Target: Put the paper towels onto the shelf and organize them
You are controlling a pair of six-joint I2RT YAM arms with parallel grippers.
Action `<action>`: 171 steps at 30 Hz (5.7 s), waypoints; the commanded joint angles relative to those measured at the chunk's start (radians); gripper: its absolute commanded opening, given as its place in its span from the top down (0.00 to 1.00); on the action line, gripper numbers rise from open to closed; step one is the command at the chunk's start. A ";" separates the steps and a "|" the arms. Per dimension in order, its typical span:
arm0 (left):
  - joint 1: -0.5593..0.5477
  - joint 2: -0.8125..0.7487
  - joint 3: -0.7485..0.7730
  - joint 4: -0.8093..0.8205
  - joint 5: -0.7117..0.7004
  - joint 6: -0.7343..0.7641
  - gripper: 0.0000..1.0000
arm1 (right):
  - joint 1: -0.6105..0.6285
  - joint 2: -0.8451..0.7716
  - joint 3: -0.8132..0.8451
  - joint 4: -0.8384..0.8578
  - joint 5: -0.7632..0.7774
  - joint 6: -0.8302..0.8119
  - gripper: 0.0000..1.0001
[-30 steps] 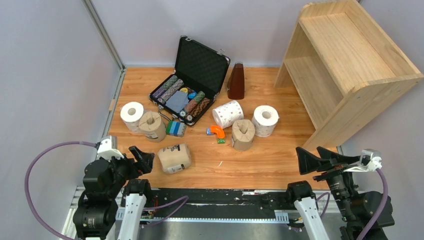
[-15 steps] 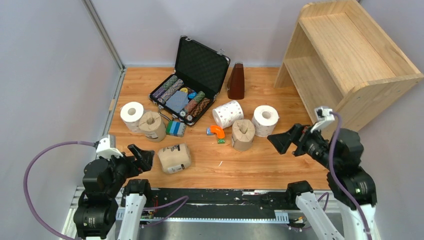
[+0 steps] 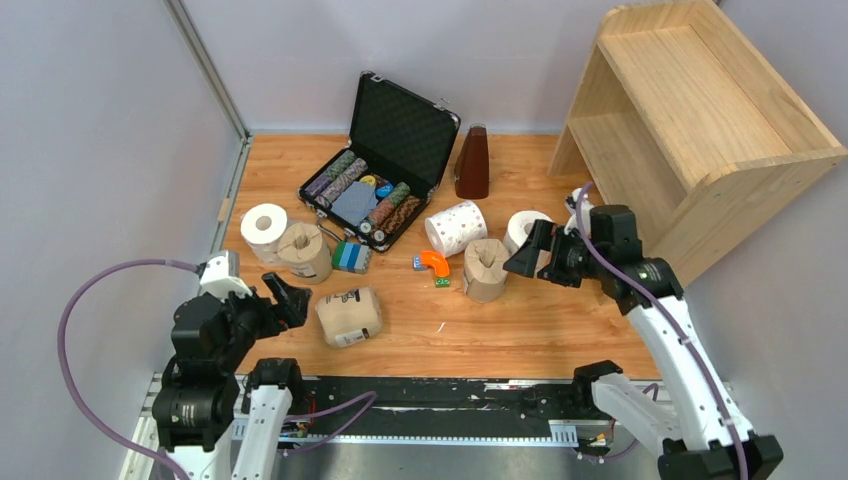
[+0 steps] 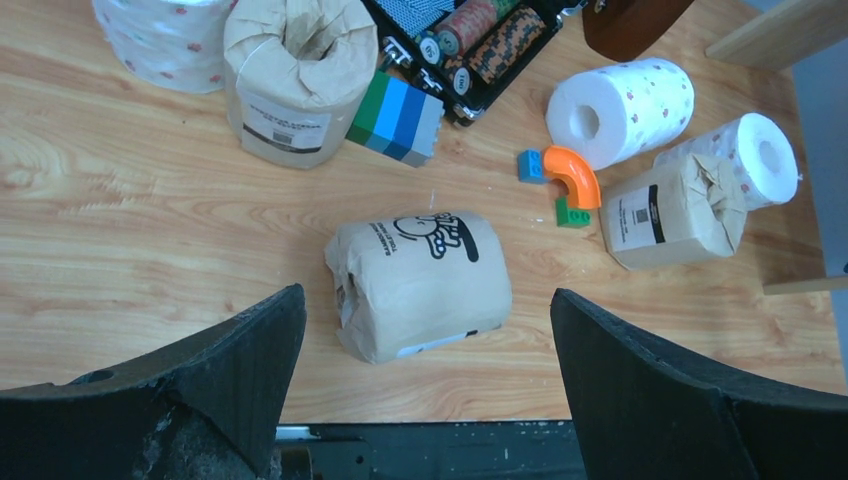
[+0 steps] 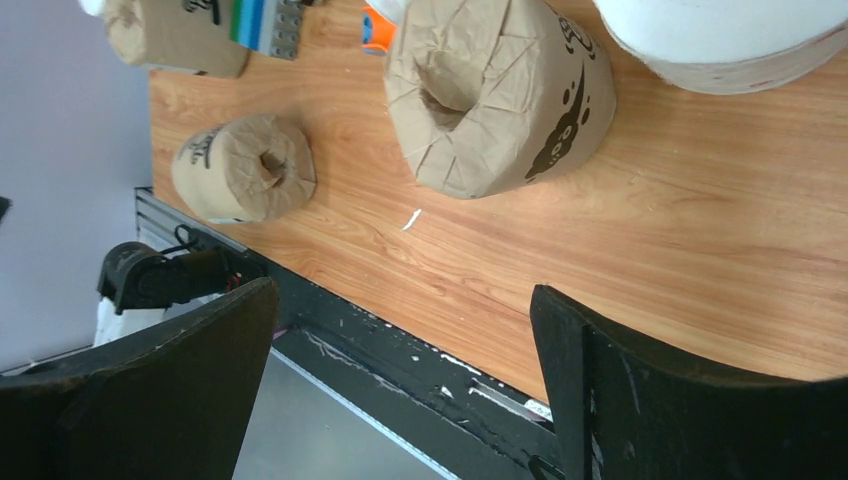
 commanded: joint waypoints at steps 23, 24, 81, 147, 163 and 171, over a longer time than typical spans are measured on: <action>-0.247 0.082 -0.142 0.377 -0.048 0.074 0.00 | 0.383 0.417 0.199 0.147 0.396 0.086 0.00; -0.252 0.074 -0.147 0.380 -0.048 0.073 0.00 | 0.384 0.425 0.206 0.130 0.409 0.086 0.00; -0.286 0.130 -0.261 0.494 -0.054 -0.152 0.00 | 0.456 0.712 0.396 -0.026 0.533 0.016 0.36; -0.410 0.485 -0.200 1.546 0.457 -0.722 0.17 | 0.426 0.125 -0.057 1.301 -0.099 0.520 0.84; -0.473 0.532 -0.232 1.621 0.453 -0.785 0.39 | 0.424 0.186 -0.081 1.403 -0.121 0.567 0.84; -0.474 0.566 -0.217 1.631 0.437 -0.765 0.75 | 0.413 0.161 -0.110 1.336 -0.060 0.533 0.43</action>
